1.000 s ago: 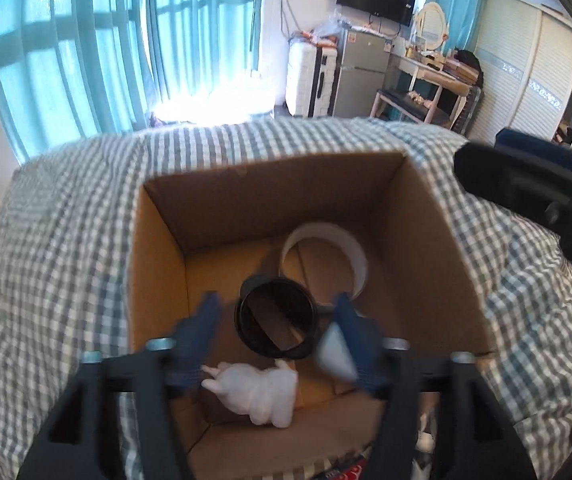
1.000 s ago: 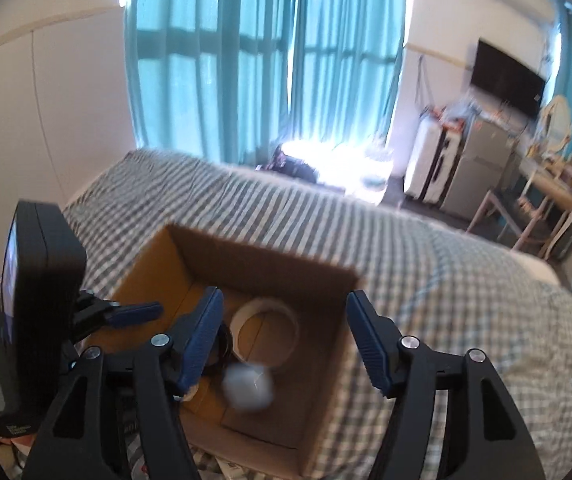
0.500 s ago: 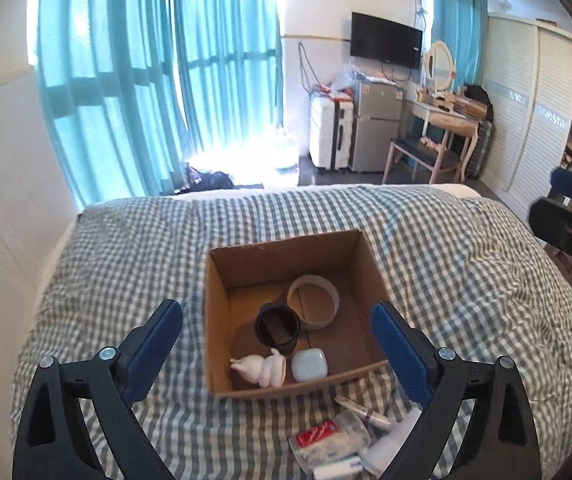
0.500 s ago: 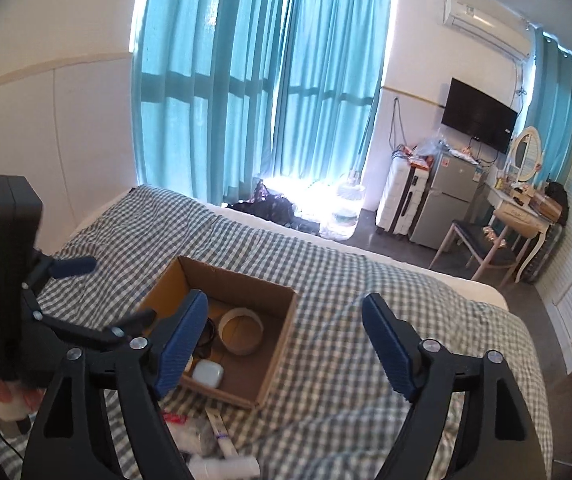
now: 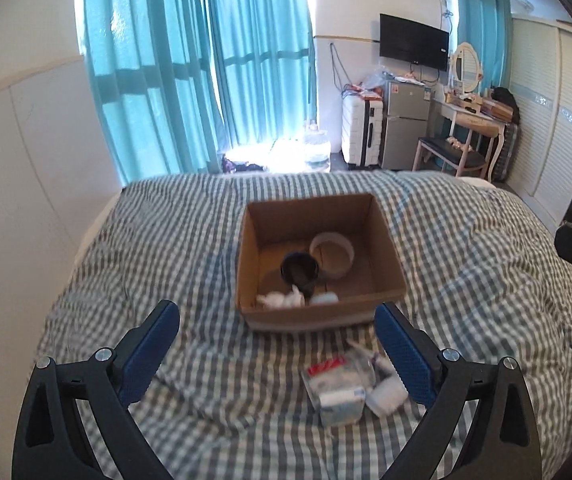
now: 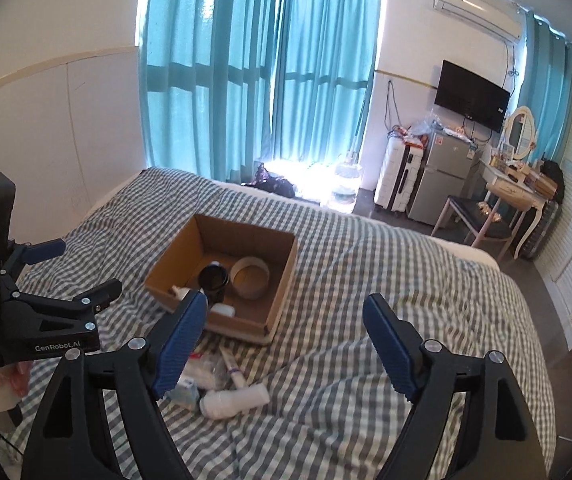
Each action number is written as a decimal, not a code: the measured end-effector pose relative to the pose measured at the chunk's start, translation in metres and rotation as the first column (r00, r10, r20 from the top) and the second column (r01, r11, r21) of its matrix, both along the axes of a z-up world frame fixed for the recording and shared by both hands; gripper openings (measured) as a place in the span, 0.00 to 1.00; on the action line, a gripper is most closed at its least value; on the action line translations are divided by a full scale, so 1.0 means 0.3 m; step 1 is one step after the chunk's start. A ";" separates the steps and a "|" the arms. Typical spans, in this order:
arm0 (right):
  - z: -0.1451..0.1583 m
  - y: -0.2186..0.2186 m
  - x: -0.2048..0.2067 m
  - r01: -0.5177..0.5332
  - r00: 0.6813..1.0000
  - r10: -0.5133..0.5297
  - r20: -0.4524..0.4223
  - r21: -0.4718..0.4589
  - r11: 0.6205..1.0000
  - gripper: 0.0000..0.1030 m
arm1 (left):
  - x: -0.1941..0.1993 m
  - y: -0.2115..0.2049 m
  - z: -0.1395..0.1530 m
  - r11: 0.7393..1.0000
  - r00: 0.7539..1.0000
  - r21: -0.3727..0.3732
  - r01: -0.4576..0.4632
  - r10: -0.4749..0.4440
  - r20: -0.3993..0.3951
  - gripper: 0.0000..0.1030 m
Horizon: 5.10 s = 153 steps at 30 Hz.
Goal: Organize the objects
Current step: 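Withdraw both tools from the box toward the tissue pack and bottle, then grasp the tissue pack with the left tool while the right tool grasps the white bottle, then carry the tissue pack and white bottle into the box and open both tools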
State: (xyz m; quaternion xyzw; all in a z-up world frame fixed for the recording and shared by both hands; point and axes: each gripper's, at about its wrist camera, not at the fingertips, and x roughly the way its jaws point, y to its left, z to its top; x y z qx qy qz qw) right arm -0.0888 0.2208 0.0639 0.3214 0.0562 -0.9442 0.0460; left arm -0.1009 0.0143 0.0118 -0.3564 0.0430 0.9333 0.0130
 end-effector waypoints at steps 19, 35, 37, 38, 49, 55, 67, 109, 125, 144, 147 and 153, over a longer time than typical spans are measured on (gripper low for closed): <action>-0.604 -0.019 -0.079 0.056 0.964 -0.041 0.264 -0.053 0.997 0.78 | 0.032 0.045 -0.516 0.999 0.986 0.026 -0.035 0.031 0.162 0.98; -0.729 0.054 -0.110 0.144 0.937 -0.091 0.337 -0.135 0.980 0.78 | -0.045 0.139 -0.648 0.994 0.967 0.073 0.085 -0.100 0.233 0.67; -0.730 0.050 -0.111 0.144 0.936 -0.093 0.339 -0.128 0.981 0.78 | -0.045 0.135 -0.648 0.992 0.966 0.088 0.089 -0.108 0.234 0.55; -0.732 0.047 -0.115 0.143 0.936 -0.094 0.339 -0.123 0.982 0.78 | -0.042 0.129 -0.646 0.990 0.966 0.104 0.091 -0.113 0.233 0.53; -0.721 -0.029 -0.131 0.071 0.933 -0.034 0.358 -0.092 0.993 0.78 | 0.015 0.000 -0.509 0.991 0.971 0.128 0.049 -0.077 0.225 0.53; -0.799 -0.107 -0.205 0.045 0.886 0.001 0.463 -0.089 0.995 0.78 | -0.018 -0.094 -0.460 0.997 0.983 0.077 -0.010 -0.004 0.185 0.53; -0.889 -0.174 -0.265 0.003 0.869 0.026 0.493 -0.057 0.998 0.70 | -0.101 -0.140 -0.595 0.998 0.964 0.053 -0.029 0.014 0.265 0.53; -0.427 -0.214 0.196 -0.028 0.996 0.031 0.085 -0.033 0.999 0.51 | 0.193 -0.048 -0.331 0.997 0.991 0.062 0.044 -0.052 0.125 0.52; -0.186 -0.233 0.111 -0.084 0.996 0.084 -0.008 0.002 0.996 0.51 | 0.114 -0.088 -0.069 0.989 0.994 0.097 0.110 -0.111 0.004 0.52; -0.113 -0.153 -0.348 -0.065 0.998 0.065 -0.022 -0.027 0.998 0.51 | -0.317 -0.071 0.011 0.996 0.995 0.013 0.092 -0.092 -0.039 0.52; -0.145 -0.143 -0.417 -0.066 0.998 0.066 -0.005 -0.033 0.997 0.51 | -0.386 -0.058 -0.038 0.995 0.995 0.031 0.099 -0.099 -0.015 0.52; -0.252 -0.114 -0.576 -0.053 0.997 0.056 0.046 -0.065 0.996 0.51 | -0.515 -0.026 -0.150 0.993 0.993 0.025 0.119 -0.120 0.020 0.52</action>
